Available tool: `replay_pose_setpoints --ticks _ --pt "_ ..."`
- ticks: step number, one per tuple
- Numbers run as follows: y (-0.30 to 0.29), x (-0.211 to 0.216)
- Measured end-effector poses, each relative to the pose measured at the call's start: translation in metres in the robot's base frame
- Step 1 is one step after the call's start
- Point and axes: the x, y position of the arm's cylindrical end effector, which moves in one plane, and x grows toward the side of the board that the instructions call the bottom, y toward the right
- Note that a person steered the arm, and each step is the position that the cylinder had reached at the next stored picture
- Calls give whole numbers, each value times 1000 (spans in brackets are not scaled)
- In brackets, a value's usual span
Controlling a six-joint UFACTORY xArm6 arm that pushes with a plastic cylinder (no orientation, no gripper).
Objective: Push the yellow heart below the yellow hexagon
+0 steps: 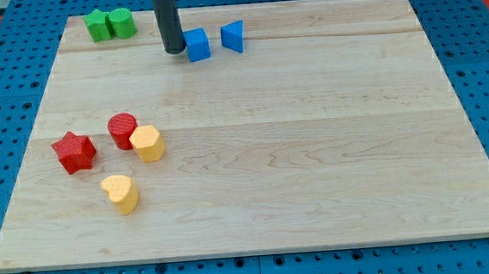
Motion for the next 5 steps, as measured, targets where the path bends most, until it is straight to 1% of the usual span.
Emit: replay_pose_setpoints --ticks 1,2,3,4,5 --pt "55 -1" --pt "60 2" --pt "89 56" --pt "100 127" --pt "98 202"
